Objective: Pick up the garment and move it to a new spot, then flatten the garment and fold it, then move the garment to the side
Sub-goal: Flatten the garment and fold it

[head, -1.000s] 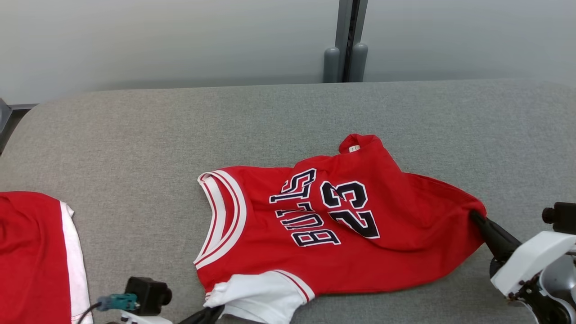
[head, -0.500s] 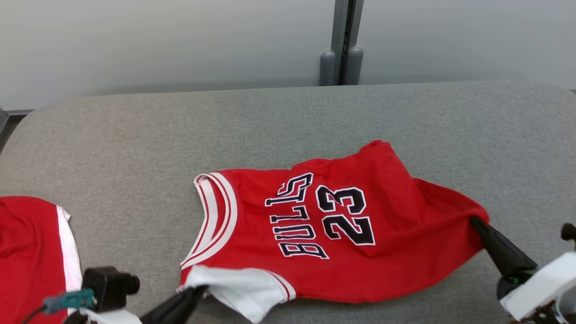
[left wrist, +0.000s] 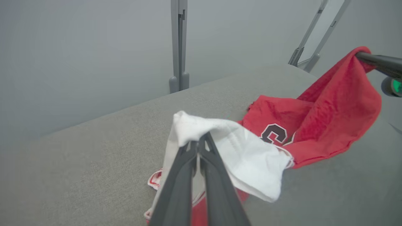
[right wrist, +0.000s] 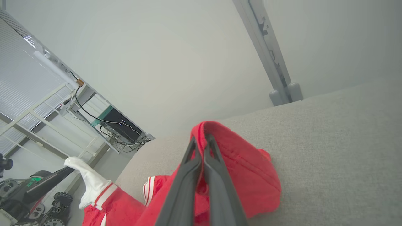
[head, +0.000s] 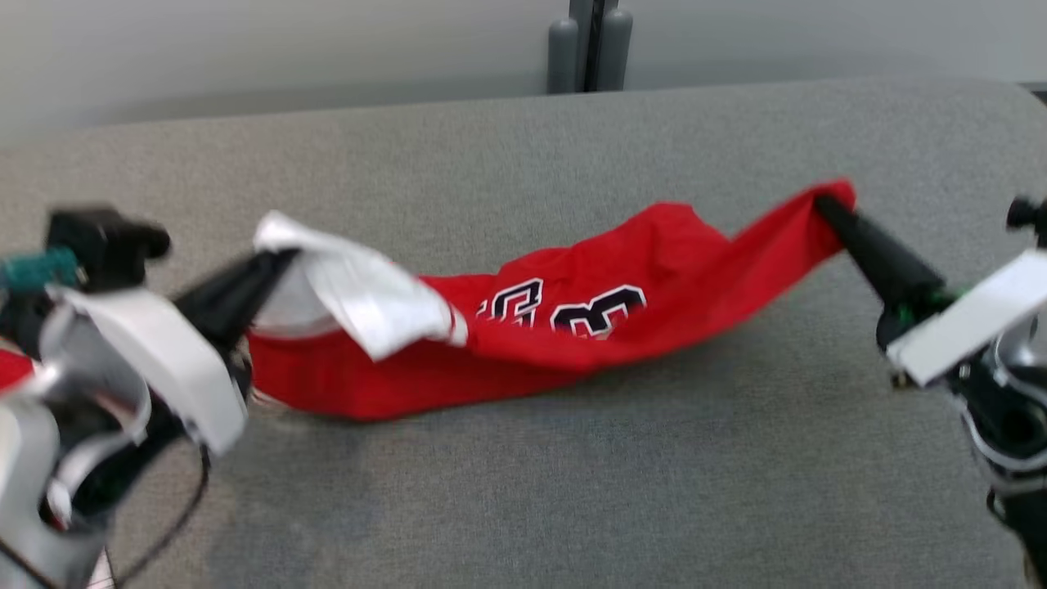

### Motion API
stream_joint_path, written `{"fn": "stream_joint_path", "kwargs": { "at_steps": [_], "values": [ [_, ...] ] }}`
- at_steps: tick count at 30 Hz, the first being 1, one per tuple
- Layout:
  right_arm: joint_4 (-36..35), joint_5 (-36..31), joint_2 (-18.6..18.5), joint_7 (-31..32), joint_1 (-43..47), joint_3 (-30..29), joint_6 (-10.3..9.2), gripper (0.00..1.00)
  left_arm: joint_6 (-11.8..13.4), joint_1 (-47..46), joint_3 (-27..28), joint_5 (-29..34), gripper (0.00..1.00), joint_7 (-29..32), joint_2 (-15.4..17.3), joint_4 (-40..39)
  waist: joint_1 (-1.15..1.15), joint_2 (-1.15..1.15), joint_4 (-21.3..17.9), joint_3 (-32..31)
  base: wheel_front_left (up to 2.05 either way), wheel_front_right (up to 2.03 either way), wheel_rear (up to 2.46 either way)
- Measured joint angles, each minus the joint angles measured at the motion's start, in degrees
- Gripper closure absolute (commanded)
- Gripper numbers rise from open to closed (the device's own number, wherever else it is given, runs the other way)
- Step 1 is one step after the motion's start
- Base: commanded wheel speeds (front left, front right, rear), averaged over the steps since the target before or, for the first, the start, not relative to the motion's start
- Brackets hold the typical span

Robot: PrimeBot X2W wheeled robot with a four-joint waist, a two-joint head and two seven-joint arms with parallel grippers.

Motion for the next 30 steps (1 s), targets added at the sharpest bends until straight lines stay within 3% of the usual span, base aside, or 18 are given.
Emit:
{"fn": "stream_joint_path", "kwargs": {
  "at_steps": [13, 18, 23, 30],
  "values": [
    [8.7, 6.0, 0.2, -5.1, -30.2, 1.3, 0.00, 1.00, -0.4, -42.1, -9.3, 0.6, 1.00, -4.0, 3.1, 23.0, 0.00, 0.00, -0.2, 12.2, 0.00, 0.00, 0.00],
    [12.3, 5.5, -0.2, -8.8, -42.4, 2.9, 0.00, 1.00, -0.4, -57.8, -13.5, -0.1, 1.00, -6.6, 4.3, 32.2, 0.00, 0.00, -0.5, 18.5, 0.00, 0.00, 0.00],
    [16.2, 5.1, -0.1, -14.1, -53.4, 4.3, 0.00, 1.00, -0.5, -71.4, -15.8, 0.4, 1.00, -11.1, 5.0, 40.5, 0.00, 0.00, -1.3, 24.5, 0.00, 0.00, 0.00],
    [20.9, 5.5, -0.9, -23.8, -66.4, 4.3, 0.02, 1.00, -0.5, -88.0, -17.6, 3.6, 1.00, -22.6, 2.9, 49.7, 0.00, 0.00, -2.9, 31.0, 0.00, 0.00, 0.00]
  ]
}}
